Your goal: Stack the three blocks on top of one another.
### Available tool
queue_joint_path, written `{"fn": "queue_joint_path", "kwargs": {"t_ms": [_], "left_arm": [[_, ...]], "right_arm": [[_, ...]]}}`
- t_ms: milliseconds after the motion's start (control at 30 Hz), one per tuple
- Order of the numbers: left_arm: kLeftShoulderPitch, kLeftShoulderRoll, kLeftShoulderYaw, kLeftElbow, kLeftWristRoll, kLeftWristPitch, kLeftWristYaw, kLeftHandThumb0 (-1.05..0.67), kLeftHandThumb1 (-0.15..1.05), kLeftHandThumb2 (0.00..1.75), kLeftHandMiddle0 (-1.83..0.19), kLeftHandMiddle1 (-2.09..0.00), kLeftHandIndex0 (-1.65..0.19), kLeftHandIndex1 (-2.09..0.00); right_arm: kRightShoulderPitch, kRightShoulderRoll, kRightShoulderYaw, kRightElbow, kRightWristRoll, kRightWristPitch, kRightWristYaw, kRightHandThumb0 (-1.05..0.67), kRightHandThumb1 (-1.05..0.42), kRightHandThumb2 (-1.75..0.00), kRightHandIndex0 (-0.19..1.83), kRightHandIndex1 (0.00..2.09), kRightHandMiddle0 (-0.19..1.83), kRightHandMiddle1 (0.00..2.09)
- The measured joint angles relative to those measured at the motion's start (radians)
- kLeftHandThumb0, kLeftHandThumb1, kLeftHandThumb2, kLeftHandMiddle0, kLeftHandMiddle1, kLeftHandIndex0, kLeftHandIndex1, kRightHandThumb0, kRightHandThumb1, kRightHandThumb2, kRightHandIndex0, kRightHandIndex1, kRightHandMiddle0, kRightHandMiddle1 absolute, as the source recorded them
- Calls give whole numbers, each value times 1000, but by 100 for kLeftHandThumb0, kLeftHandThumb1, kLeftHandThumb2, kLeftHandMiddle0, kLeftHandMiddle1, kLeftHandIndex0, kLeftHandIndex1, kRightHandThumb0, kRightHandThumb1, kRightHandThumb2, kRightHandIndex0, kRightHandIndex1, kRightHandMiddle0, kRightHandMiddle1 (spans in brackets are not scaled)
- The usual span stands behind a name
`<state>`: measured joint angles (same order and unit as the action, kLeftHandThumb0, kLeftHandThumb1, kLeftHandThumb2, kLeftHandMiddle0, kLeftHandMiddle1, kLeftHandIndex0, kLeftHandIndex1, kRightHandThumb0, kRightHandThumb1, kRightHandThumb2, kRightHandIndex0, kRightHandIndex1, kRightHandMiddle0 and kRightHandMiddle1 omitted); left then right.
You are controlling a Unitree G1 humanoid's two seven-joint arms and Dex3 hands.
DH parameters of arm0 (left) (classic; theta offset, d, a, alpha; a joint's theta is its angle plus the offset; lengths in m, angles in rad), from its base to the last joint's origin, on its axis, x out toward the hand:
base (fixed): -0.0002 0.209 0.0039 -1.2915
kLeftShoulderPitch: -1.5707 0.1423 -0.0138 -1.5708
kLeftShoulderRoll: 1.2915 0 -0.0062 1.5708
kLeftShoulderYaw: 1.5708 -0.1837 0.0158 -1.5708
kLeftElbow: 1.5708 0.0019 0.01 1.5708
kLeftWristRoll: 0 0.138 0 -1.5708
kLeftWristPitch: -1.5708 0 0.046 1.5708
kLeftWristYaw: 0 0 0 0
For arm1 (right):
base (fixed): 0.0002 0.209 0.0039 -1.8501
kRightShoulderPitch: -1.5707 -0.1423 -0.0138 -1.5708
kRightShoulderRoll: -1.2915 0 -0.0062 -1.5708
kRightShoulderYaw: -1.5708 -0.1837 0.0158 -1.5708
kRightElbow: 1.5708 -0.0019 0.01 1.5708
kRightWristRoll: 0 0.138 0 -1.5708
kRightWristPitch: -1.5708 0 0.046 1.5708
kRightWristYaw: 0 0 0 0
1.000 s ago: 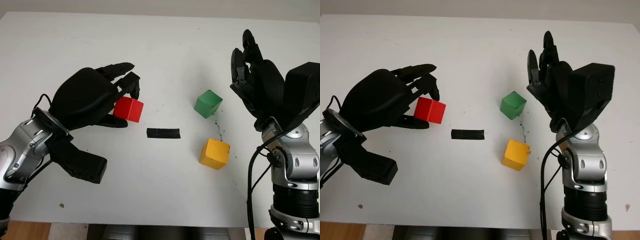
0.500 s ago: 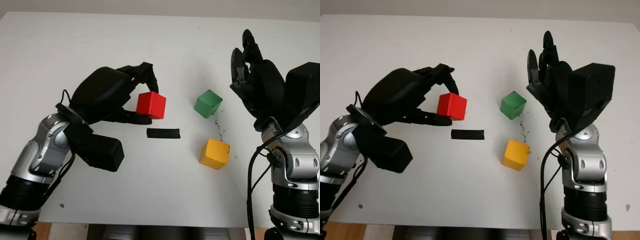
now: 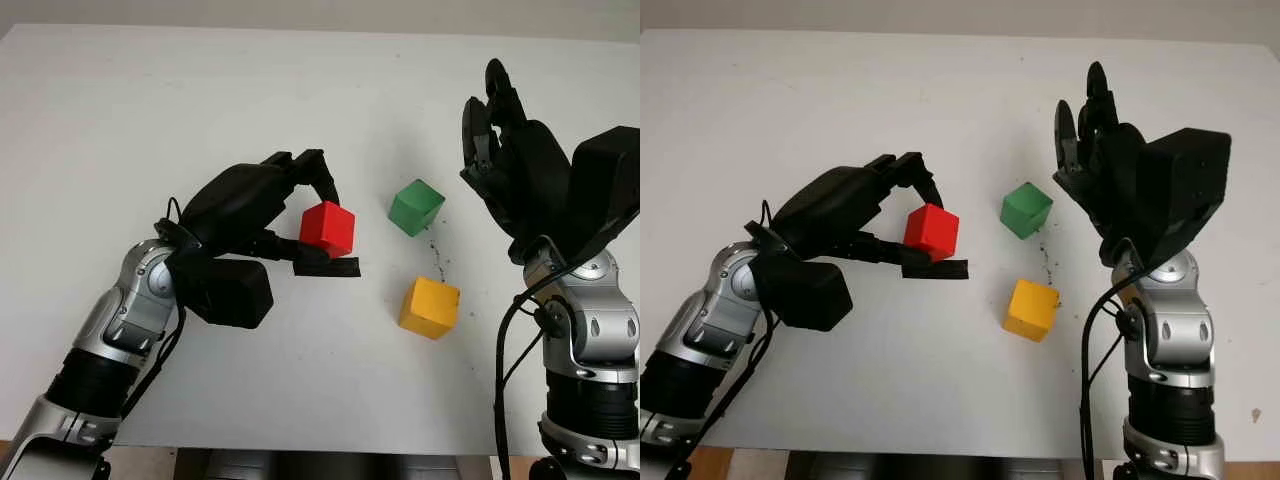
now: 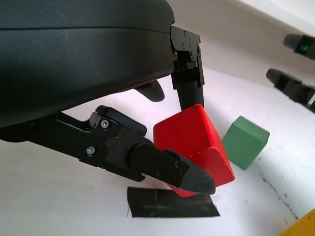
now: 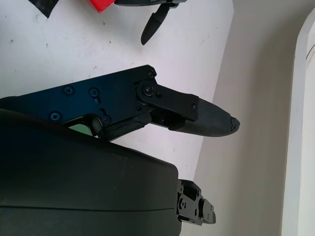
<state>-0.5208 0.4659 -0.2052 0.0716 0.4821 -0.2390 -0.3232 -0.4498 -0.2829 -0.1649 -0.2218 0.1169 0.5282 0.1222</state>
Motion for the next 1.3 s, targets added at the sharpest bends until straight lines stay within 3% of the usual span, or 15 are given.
{"fn": "queue_joint_path", "kwargs": {"t_ms": [167, 400, 733, 867, 1067, 1300], "left_arm": [[4, 0, -18, 0, 7, -4, -1, -52, 105, 16, 0, -77, -26, -178], [20, 0, -38, -20, 12, 5, -37, -50, 105, 15, 5, -82, -26, -173], [48, 3, -48, -62, 132, 18, 26, -49, 105, 16, -4, -69, -26, -181], [61, 1, -54, -89, 199, 45, 67, -50, 105, 16, -7, -59, -21, -172], [68, 0, -56, -108, 244, 80, 83, -51, 105, 16, -17, -29, -12, -139], [70, 0, -58, -117, 266, 94, 94, -54, 105, 16, -19, -21, -10, -131]], "right_arm": [[1, 0, 1, 0, 1, 0, 0, -63, -105, -69, -19, 0, -19, 0], [1, 0, 1, 0, 0, 0, 1, -64, -105, -69, -19, 0, -19, 0], [6, 0, 0, 0, 1, 0, 3, -63, -105, -69, -19, 0, -19, 0], [6, 0, 0, -1, 1, 0, 4, -63, -105, -70, -19, 0, -19, 0], [6, 0, 0, -1, 0, 0, 4, -65, -105, -69, -19, 0, -19, 0], [6, -1, 1, -1, 0, 0, 7, -65, -105, -68, -19, 0, -19, 0]]}}
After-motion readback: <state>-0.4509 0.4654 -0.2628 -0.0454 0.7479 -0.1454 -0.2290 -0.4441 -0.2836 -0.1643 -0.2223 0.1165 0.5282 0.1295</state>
